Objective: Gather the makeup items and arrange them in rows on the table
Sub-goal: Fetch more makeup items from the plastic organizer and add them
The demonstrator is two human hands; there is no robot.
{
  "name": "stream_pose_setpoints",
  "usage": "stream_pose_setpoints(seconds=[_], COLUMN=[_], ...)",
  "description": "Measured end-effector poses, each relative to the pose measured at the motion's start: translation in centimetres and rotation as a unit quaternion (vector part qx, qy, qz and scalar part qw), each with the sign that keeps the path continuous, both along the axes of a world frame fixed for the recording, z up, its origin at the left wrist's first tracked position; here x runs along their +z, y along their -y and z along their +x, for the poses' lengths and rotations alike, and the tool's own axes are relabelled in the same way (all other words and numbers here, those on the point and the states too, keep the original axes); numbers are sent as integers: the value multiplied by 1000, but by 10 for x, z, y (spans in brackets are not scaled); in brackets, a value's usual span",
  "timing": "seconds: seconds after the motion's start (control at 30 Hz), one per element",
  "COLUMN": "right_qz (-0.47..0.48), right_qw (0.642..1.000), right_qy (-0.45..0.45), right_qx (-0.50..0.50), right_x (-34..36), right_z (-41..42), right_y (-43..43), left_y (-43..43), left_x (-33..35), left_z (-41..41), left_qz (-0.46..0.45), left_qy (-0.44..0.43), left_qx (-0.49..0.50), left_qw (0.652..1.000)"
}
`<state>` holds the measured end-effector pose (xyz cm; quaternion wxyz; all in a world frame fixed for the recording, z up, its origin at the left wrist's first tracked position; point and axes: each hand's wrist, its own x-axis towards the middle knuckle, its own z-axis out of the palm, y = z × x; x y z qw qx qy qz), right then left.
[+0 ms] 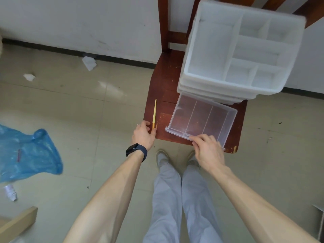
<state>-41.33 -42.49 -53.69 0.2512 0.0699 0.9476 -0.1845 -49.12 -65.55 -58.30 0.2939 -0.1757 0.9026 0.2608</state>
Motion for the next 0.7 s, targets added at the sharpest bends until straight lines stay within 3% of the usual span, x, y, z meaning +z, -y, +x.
stream_pose_setpoints(seconds=[0.13,0.23,0.3,0.37,0.47,0.53,0.6,0.7], right_qz=[-27,-120,-169,-226,-342,-391,-422,-442], right_qw=[997,956,887,800,636,552,495,444], right_qy=[-27,0,99,178,168,136,120,105], right_qx=[-71,-268,-419,-526,-671,-723,-750,-772], right_x=[17,28,29,25,20,13,6,-2], right_z=[5,17,21,22,14,6,-2,-10], right_y=[1,8,15,23,35,38,38,35], left_y=[8,8,-1,-17,-47,-66,-82,-93], left_x=[21,54,82,110,140,149,149,140], left_z=[-8,-23,-35,-47,-66,-79,-89,-97], left_qz=[6,-2,-16,-20,-21,-32,-55,-72], left_qy=[10,-58,-167,-282,-355,-363,-349,-310], left_qx=[-21,-64,-122,-198,-317,-392,-458,-499], left_qw=[1000,996,978,939,879,845,815,806])
